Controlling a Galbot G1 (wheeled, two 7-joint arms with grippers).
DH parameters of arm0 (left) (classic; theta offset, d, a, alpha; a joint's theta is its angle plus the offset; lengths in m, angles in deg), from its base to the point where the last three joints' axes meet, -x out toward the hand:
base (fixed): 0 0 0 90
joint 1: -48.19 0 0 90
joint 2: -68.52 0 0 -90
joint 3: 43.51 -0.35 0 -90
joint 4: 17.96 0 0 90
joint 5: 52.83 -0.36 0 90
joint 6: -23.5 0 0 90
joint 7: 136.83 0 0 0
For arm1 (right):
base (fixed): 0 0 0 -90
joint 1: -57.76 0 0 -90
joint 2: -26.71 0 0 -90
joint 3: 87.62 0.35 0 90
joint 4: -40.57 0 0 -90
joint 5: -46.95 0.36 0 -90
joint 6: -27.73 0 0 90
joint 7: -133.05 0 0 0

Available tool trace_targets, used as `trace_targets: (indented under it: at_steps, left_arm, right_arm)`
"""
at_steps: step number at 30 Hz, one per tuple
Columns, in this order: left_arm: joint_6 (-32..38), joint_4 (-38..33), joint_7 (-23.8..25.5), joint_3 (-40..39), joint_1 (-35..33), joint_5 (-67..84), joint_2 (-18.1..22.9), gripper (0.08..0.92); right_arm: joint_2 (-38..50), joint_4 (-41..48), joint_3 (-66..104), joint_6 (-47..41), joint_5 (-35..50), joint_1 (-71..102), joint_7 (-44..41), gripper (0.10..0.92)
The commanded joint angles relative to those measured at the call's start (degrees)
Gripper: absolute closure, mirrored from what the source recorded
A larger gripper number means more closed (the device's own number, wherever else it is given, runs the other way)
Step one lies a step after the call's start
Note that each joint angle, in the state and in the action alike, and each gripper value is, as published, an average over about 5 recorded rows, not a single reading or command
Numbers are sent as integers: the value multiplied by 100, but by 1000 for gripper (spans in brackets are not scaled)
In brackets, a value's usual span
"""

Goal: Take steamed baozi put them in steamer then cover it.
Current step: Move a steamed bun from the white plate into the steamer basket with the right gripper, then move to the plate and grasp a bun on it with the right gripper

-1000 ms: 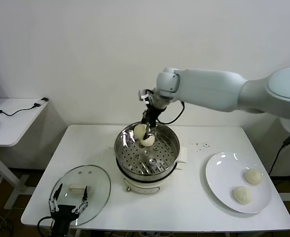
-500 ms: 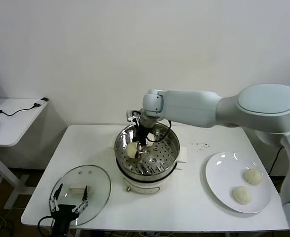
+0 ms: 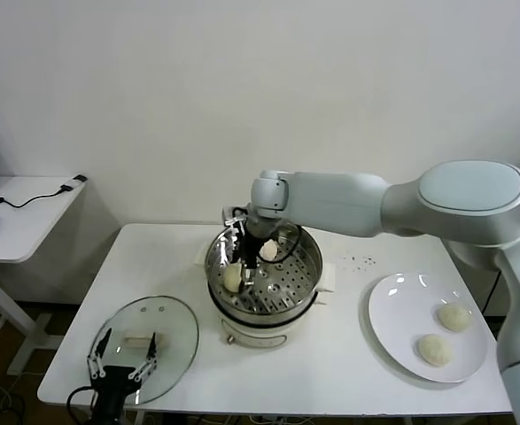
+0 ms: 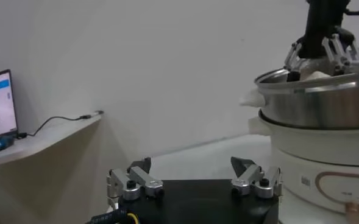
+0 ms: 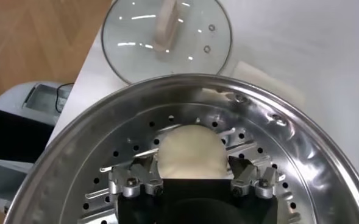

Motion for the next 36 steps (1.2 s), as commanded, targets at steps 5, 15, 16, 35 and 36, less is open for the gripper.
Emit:
trace_targets:
  at_steps: [5, 15, 16, 35, 36]
  left_arm:
    - [-14, -43, 2, -16, -5, -30, -7, 177]
    - [-41, -58, 1, -26, 11, -126, 27, 177]
    - [-43, -57, 1, -26, 11, -136, 29, 177]
    - [-61, -139, -2, 64, -121, -333, 128, 177]
    - [-60, -136, -3, 73, -125, -338, 135, 177]
  right_arm:
    - [1736, -1230, -399, 357, 77, -1392, -338, 203]
    - [4136, -2561, -912, 606, -906, -2055, -479, 203]
    - [4379, -2657, -934, 611, -1124, -2014, -485, 203]
    - [6300, -2346, 1780, 748, -4014, 2106, -478, 203]
    - [6300, -2263, 1963, 750, -4069, 2319, -467, 203]
